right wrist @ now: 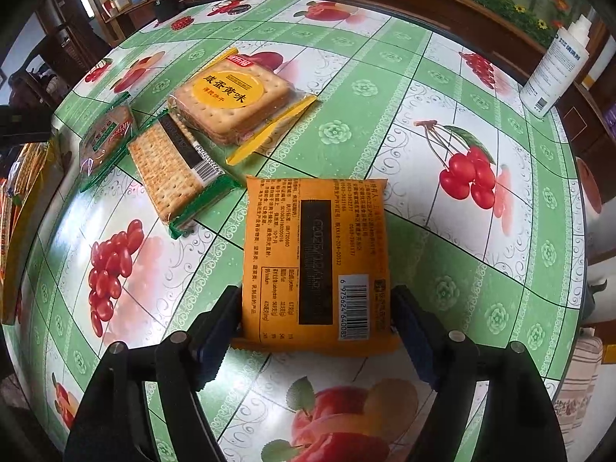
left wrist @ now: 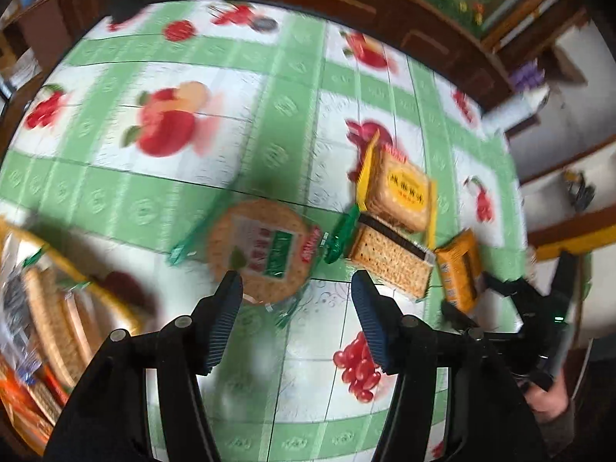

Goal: Organize snacks
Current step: 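Grasp the round XiangCong cracker pack with left tool while right holds the orange pack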

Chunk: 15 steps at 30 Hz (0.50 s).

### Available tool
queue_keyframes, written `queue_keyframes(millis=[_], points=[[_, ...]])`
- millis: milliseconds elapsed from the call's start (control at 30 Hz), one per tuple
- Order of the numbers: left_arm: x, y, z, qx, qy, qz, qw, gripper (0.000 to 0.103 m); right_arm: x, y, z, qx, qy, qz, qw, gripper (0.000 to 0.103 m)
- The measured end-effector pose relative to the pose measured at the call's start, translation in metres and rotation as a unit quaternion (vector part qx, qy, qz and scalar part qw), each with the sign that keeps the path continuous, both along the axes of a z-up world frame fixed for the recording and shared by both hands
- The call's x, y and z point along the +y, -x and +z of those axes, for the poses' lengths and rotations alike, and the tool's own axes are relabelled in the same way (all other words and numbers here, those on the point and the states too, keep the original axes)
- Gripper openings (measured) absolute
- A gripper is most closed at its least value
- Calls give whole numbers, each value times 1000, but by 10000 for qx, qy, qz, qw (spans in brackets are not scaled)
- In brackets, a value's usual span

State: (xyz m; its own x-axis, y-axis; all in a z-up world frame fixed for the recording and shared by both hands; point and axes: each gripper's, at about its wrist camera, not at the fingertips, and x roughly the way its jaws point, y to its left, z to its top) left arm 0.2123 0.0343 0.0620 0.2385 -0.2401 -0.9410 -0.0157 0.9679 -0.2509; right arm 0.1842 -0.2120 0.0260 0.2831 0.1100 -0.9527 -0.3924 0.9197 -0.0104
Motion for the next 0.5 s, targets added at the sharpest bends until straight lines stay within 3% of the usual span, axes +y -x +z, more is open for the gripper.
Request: queue_keyframes(millis=[167,333,500], points=[[-23,-6,-12,-45,-730,-498,9961,57,0,1,-1,-27,-24,82,10000,84],[-20,-8,-20,-117,-1389,-630,9882,57,-1,-1,-1,-15,-24,130,9999,85],[-6,-13,-28,-58,-1152,-556,9918,60,2,-5,-1,35,17,86,10000,85]])
